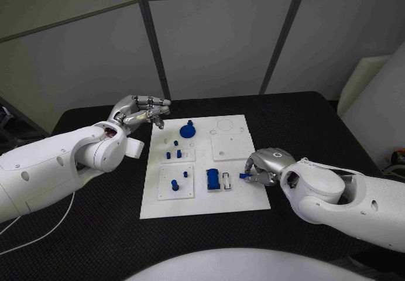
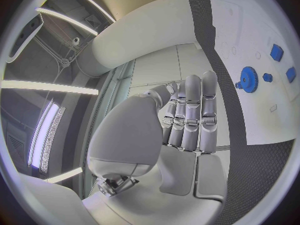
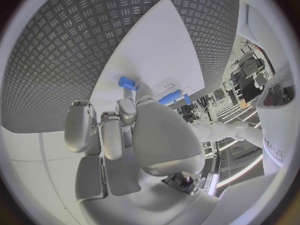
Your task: Assemble the parts on the task board
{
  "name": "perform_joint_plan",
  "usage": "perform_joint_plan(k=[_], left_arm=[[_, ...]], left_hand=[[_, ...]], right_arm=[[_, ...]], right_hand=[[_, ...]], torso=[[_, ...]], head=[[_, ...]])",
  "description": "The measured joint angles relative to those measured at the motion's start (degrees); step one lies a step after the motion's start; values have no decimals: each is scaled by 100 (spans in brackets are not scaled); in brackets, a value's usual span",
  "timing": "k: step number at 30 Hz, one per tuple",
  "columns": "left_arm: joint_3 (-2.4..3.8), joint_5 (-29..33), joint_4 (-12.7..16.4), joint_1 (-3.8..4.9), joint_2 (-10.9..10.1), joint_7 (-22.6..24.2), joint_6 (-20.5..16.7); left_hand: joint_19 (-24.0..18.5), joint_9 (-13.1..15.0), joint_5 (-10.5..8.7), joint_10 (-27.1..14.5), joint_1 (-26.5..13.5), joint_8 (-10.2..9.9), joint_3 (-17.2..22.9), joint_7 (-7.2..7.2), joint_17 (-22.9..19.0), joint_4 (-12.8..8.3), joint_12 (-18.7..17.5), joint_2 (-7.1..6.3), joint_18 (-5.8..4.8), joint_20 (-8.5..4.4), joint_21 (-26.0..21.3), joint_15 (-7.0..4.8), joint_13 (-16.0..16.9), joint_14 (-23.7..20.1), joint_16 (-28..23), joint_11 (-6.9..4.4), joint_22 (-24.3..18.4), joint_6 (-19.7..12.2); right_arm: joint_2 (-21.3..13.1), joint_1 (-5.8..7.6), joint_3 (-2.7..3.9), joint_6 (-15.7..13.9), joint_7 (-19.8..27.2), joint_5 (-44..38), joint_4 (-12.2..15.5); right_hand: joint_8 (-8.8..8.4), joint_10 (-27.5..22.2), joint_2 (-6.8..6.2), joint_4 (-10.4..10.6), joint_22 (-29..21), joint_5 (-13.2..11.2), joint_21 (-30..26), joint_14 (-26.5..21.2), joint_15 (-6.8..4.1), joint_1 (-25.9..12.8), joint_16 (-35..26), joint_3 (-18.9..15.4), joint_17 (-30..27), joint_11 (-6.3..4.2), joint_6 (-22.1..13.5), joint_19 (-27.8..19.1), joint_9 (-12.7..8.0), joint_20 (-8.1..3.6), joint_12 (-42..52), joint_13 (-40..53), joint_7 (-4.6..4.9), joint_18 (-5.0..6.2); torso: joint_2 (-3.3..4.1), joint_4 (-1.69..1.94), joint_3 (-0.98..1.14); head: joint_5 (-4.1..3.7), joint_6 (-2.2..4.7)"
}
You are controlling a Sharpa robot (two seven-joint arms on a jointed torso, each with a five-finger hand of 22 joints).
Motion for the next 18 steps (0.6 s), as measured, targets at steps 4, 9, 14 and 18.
perform_joint_plan(k=[4, 9, 14, 18], left_arm=[[0, 0, -1, 0, -1, 0, 0], [0, 0, -2, 0, -1, 0, 0], [0, 0, -2, -1, 4, 0, 0], [0, 0, -2, -1, 3, 0, 0]], left_hand=[[0, 0, 0, 0, 0, 0, 0, 0, 0, 0, 0, 0, 0, 0, 0, 0, 0, 0, 0, 0, 0, 0], [0, 0, 0, 0, 0, 0, 0, 0, -3, 0, 0, 0, 0, 0, 0, 0, 0, 0, 0, 0, 0, 0], [0, 0, 0, 0, 0, 0, 0, 0, -5, 0, 0, 0, 0, 0, 0, 0, -1, 0, 0, 0, 0, 0], [0, 0, 0, 1, 0, 0, 0, 0, -4, 0, 0, 0, 0, 0, 0, 0, -1, 0, 0, 0, 0, 0]], right_arm=[[-62, -5, -5, -154, -67, 385, 61], [-95, -11, -11, -422, -128, 961, 94], [-82, -22, -19, -702, -163, 1423, 93], [-62, -37, -37, -901, -172, 1710, 121]], right_hand=[[0, 9, -7, 43, 7, 144, 0, 0, 0, 8, 0, 125, 0, -9, 17, 20, 0, -20, 22, 0, 18, 0], [-11, 10, -7, 122, 6, 164, 0, 0, 0, 7, 0, 214, 0, -9, 17, 20, 0, -20, 24, -1, 19, 0], [-19, 10, -9, 177, 6, 164, 0, -1, 1, 5, 0, 287, 0, -9, 17, 20, 0, -20, 24, -3, 19, 0], [-18, 11, -109, 206, 5, 164, 48, -1, 1, -95, 0, 383, 0, -9, 16, 40, 0, -40, 29, -14, 19, 0]], torso=[[0, 0, -1], [3, 0, -2], [6, 2, -2], [7, 4, 0]], head=[[1, 9], [1, 13], [1, 14], [9, 13]])
